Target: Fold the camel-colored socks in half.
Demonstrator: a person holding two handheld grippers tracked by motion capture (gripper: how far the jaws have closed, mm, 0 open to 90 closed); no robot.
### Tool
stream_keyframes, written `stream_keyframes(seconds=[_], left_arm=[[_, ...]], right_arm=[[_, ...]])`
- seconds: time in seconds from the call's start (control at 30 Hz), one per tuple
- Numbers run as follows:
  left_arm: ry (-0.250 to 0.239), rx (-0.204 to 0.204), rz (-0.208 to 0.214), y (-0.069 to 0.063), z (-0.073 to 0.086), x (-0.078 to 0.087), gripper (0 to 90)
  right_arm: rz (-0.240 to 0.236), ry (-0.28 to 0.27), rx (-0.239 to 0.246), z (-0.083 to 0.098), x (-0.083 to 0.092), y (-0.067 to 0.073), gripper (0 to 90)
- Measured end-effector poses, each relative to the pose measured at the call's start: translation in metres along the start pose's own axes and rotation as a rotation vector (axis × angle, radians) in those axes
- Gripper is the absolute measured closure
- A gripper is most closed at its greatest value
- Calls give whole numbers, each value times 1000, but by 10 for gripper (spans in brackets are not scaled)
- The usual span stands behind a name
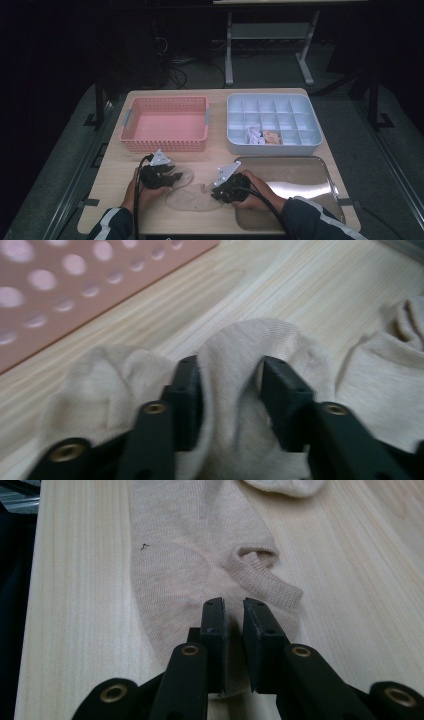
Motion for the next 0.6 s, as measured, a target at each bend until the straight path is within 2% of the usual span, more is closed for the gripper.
stream_keyframes(seconds=[0.1,0.17,0.2,0.23,0.3,0.33,0.47,0.57,0.6], left_arm=[[4,-35,23,-3,-9,-9,773],[-2,-61,56,-8,-18,-17,819],[-8,-72,67,-10,-21,-19,822],[-36,-78,85,-14,-28,-19,819],[-99,-93,123,-22,-42,-16,810],[-130,-115,127,-26,-48,-12,810],[-127,-175,129,-30,-47,2,813],[-155,-162,144,-27,-42,19,766],[-149,-173,130,-24,-39,24,775]], right_arm=[[2,2,5,1,1,-1,785],[-1,3,-3,1,1,-2,785],[0,4,-3,2,1,-2,785],[2,6,-2,2,1,-3,785],[1,2,-2,2,2,-3,785],[2,3,-1,2,2,-4,785],[3,8,-4,4,3,-5,785],[8,14,-5,4,4,-5,771],[6,10,-10,3,5,-6,770]])
Point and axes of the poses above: each handheld gripper's, and its own axes: x roughly backward along the jaws, z roughly out of its underside, y roughly to its left, the point moved 9 cm from there along -x, roughly forward along the jaws, and after that the axes turned 4 degrees about z, right-handed, at the moved point
